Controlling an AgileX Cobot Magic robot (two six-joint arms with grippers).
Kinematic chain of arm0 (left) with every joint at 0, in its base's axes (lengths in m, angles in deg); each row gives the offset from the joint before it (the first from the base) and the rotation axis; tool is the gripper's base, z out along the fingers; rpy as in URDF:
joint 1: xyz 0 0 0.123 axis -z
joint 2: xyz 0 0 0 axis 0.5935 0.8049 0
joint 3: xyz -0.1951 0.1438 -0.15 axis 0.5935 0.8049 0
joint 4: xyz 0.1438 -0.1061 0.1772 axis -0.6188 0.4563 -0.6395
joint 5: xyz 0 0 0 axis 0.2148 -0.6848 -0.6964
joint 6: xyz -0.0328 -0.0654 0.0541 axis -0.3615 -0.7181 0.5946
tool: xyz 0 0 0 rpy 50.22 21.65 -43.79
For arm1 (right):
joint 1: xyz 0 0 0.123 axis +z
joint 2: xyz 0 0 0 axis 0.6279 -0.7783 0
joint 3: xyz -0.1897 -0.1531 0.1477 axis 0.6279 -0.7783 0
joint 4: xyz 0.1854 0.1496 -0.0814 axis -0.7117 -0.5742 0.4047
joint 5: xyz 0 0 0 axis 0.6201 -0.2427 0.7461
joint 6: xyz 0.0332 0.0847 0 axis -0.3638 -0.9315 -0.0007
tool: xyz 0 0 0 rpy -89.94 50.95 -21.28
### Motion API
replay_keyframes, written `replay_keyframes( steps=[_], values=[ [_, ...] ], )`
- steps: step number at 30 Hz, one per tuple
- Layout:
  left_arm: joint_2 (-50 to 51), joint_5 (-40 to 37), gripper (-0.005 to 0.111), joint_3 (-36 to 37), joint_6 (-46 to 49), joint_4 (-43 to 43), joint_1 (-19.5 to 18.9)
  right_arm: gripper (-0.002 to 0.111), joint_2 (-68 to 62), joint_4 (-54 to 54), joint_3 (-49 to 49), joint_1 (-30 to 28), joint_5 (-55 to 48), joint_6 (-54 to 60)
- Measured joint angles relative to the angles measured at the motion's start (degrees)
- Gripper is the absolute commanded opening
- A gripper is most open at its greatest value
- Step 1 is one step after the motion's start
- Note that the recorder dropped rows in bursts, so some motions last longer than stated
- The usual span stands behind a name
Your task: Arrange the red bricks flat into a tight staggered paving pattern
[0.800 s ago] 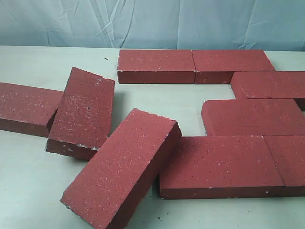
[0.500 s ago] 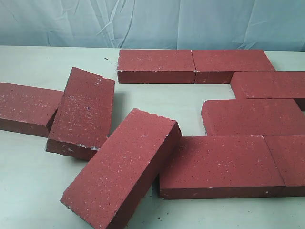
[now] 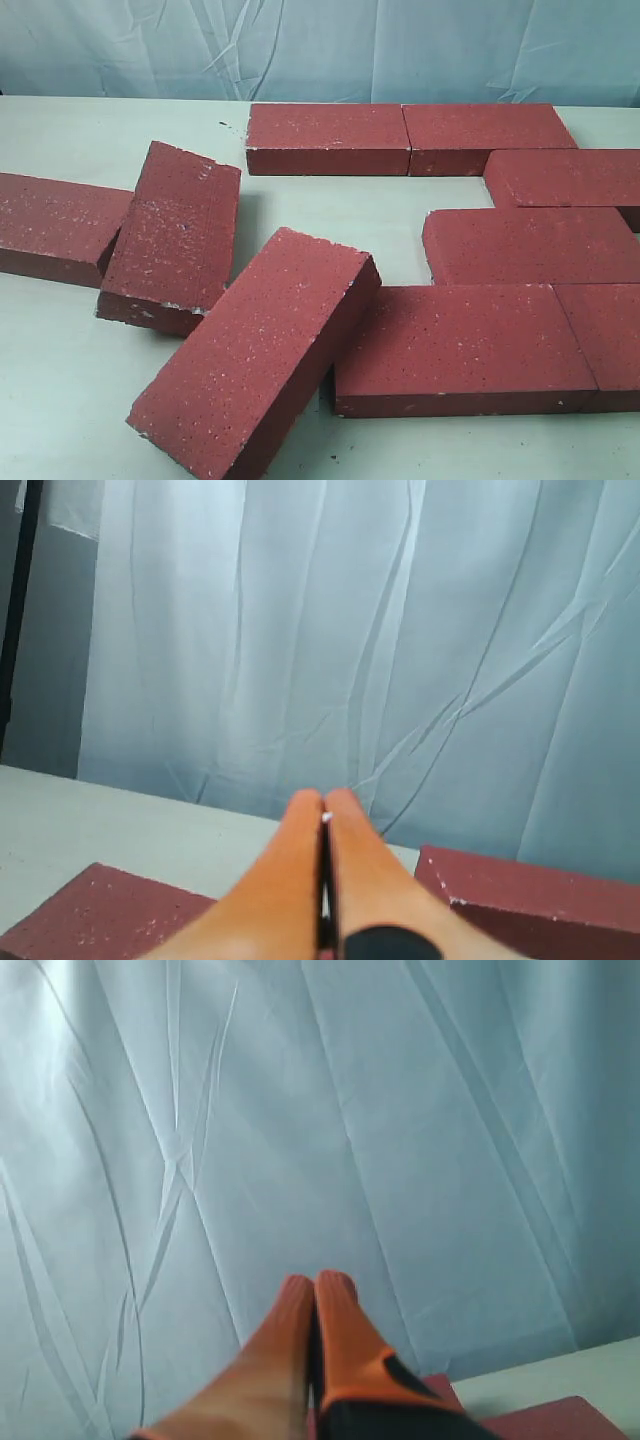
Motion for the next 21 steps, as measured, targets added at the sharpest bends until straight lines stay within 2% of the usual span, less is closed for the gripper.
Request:
replay_keyframes(
  steps=[3,11,15,21],
  values=[
    [0.0,3.6,0.0,0.0,0.0,0.5,0.0,-0.001,0.0,-0.8,0.0,0.0,2.6,-1.3],
    [0.0,19.8,0.0,0.0,-4.4,0.9,0.0,-0.001,-0.1,2.7,0.3,0.0,11.9,-5.6],
    [1.0,22.2,0.0,-0.1,-4.6,0.9,0.0,-0.001,-4.0,4.1,4.1,0.0,13.0,-5.9],
    [9.6,23.9,0.0,-4.8,-4.2,-0.7,0.0,-0.001,-14.8,9.9,11.2,0.0,13.3,-5.9]
  ],
)
